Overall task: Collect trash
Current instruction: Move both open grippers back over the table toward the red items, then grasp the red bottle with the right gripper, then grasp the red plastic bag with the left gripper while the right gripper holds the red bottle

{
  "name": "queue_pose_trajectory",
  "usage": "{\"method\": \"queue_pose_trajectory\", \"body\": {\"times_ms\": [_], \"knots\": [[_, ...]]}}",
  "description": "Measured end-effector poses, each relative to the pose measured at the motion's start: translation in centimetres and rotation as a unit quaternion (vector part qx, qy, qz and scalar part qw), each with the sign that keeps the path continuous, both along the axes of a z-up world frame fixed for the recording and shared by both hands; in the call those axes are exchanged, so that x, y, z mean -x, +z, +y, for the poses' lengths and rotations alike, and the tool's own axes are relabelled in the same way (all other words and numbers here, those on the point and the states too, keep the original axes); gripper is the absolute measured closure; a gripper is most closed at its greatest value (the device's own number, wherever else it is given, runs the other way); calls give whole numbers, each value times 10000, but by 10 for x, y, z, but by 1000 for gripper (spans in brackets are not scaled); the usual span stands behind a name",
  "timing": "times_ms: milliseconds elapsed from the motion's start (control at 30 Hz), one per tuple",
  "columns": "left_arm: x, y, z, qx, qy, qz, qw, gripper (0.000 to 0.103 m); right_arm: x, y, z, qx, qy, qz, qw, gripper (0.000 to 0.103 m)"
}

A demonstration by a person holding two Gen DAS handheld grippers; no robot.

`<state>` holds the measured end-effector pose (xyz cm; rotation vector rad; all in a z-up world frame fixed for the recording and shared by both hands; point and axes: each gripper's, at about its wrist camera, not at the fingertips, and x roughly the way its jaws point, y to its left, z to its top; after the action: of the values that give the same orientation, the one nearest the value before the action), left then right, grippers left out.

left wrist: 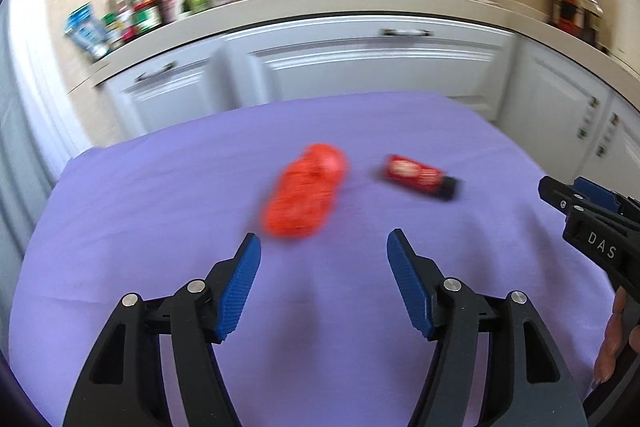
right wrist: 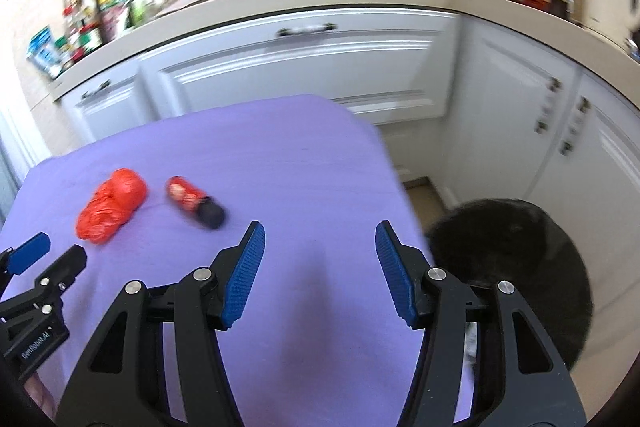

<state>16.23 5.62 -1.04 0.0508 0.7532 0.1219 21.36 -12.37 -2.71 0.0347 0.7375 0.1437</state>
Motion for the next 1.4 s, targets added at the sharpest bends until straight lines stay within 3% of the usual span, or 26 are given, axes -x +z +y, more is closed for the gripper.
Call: {"method": "queue_pose_trajectory", "body": {"times_ms": [500, 867, 1067, 1400], "knots": [[2, -11, 104, 32, 970, 97, 9952, 38, -42, -14, 87, 319, 715, 320, 9964, 47], [-3, -16, 127, 167, 1165, 168, 9929, 36, -69, -31, 104, 597, 856, 678, 9922, 47], [-9, -16, 120, 200, 1044, 191, 9942, 36, -69, -34, 103, 635, 938, 750, 9907, 75], [-12, -12, 99, 217, 780, 140, 9966, 36, -54, -27, 87, 591, 773, 577, 9936, 79]]}}
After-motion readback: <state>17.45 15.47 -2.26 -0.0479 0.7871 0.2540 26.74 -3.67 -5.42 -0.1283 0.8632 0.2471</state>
